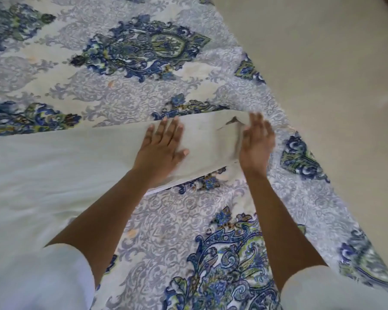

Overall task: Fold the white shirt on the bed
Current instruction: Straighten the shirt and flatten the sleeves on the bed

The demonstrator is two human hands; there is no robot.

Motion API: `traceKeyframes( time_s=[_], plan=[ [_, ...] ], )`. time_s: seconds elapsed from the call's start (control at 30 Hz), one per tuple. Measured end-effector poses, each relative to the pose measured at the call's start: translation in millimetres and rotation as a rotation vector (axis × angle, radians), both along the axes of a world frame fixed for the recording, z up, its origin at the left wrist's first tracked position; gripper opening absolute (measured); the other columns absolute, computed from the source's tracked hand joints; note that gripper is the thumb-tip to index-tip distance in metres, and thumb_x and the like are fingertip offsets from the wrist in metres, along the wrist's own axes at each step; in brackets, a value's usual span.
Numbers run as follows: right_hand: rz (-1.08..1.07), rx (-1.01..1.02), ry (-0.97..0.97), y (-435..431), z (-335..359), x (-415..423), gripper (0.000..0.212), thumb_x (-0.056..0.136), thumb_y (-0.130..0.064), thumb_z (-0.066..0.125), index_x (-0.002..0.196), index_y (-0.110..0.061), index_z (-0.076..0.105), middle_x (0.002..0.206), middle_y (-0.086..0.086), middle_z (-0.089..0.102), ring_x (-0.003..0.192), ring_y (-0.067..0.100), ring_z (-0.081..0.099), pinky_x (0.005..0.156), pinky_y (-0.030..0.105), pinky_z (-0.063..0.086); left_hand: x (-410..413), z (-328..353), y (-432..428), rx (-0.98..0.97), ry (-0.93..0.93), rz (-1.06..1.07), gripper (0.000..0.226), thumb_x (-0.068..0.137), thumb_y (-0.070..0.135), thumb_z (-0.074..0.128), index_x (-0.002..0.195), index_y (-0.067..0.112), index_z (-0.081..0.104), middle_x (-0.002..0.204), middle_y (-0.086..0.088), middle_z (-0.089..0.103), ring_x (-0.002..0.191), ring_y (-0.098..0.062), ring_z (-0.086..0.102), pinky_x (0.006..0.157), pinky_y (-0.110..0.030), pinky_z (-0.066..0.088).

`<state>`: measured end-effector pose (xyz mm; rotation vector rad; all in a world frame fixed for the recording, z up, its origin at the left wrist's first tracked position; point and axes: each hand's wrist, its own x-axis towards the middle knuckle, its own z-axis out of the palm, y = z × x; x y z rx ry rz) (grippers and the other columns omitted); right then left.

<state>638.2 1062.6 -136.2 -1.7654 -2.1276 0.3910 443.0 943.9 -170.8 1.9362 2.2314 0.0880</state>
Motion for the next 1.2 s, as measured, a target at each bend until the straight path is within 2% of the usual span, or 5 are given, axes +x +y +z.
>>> traceKeyframes(
  time_s=[0.27,0.4,0.57,0.77,1.2],
  plan=[
    [-0.417,-0.671,0.485,63.4,19.9,36.2,0.027,0.082,-0.036,0.069,0.088,-0.012,0.056,0.09,0.008,0.056,0.062,0.015,0.05,0.053,0.026,0.041,20.6,1.0,38.6,0.026,-0.032,-0.064,0.077,0.083,0.06,-0.007,0.149,0.019,-0.009,0.158,0.0,-0.012,0.145,-0.02,-0.014,0.115,-0.044,-0.009],
    [-0.395,-0.596,0.356,80.5,18.3,34.5,0.037,0.085,-0.023,0.066,0.119,-0.01,0.058,0.119,0.012,0.061,0.102,0.027,0.061,0.075,0.026,0.047,24.0,-0.8,42.0,0.034,-0.015,-0.08,0.076,0.084,0.061,-0.004,0.148,0.02,-0.009,0.158,0.002,-0.01,0.145,-0.018,-0.013,0.114,-0.043,-0.012],
    [-0.491,-0.441,0.311,80.0,2.8,38.5,0.017,0.084,-0.017,0.066,0.071,-0.026,0.06,0.098,0.005,0.065,0.101,0.029,0.061,0.09,0.046,0.05,23.7,-3.8,41.6,0.04,0.01,-0.076,0.074,0.087,0.061,0.0,0.149,0.02,-0.006,0.159,0.002,-0.004,0.146,-0.019,-0.009,0.116,-0.045,-0.006],
    [0.268,-0.052,-0.158,6.8,-4.1,-15.7,0.054,0.1,-0.034,0.027,0.149,-0.016,0.014,0.157,0.003,0.013,0.146,0.02,0.01,0.119,0.045,0.007,26.6,-1.7,39.1,0.034,0.001,-0.044,0.078,0.086,0.06,0.002,0.15,0.015,-0.001,0.159,-0.002,0.0,0.146,-0.019,-0.004,0.117,-0.044,-0.003],
    [0.464,-0.13,-0.464,-63.5,-22.3,-29.4,0.061,0.091,-0.047,-0.009,0.147,-0.024,-0.013,0.157,-0.003,-0.015,0.145,0.018,-0.014,0.112,0.048,-0.011,-13.7,14.7,-81.5,-0.099,0.015,0.117,0.078,0.084,0.05,-0.004,0.149,0.009,0.007,0.158,-0.006,0.003,0.146,-0.022,0.005,0.117,-0.04,0.001]
  ],
)
